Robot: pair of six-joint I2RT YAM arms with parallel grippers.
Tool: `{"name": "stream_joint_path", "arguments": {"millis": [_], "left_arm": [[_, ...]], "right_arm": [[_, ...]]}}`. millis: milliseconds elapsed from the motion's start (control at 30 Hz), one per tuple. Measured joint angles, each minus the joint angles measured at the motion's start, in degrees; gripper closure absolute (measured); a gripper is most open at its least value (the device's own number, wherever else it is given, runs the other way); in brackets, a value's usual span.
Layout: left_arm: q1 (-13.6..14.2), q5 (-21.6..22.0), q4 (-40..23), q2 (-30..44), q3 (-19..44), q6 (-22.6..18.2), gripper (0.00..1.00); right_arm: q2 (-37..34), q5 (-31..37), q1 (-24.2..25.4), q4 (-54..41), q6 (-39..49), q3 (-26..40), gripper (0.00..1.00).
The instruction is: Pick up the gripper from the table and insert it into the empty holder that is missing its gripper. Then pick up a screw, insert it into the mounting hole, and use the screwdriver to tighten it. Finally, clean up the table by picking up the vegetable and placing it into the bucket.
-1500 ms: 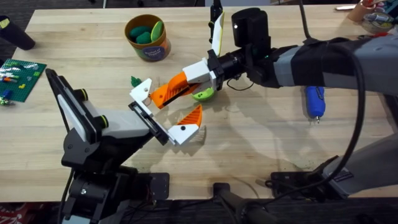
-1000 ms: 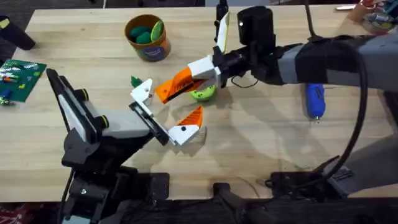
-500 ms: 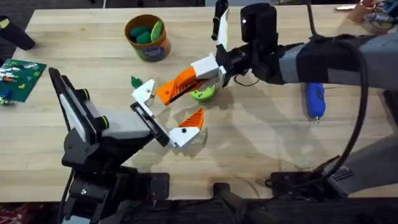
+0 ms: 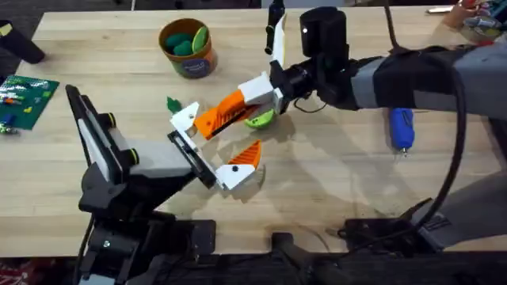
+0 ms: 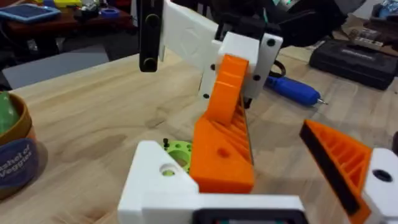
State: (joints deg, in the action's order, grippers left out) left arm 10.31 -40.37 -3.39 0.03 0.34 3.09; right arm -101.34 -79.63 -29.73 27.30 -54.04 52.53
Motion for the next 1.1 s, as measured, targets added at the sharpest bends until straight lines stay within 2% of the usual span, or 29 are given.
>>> {"name": "stream_joint_path", "arguments": {"millis": [700,1100], "left_arm": [[-0.02,0.17,-0.08,0.02,0.00,1.05,0.015],[-0.17,-0.58,-0.10,0.02,0.00,0.80,0.014]], "right_arm": [[-2.27,0.96,-0.37,0.79,-1.32,0.00,0.979],[-2.56,2.08,-0.49,5.34,-5.08,-0.02,0.978]]}}
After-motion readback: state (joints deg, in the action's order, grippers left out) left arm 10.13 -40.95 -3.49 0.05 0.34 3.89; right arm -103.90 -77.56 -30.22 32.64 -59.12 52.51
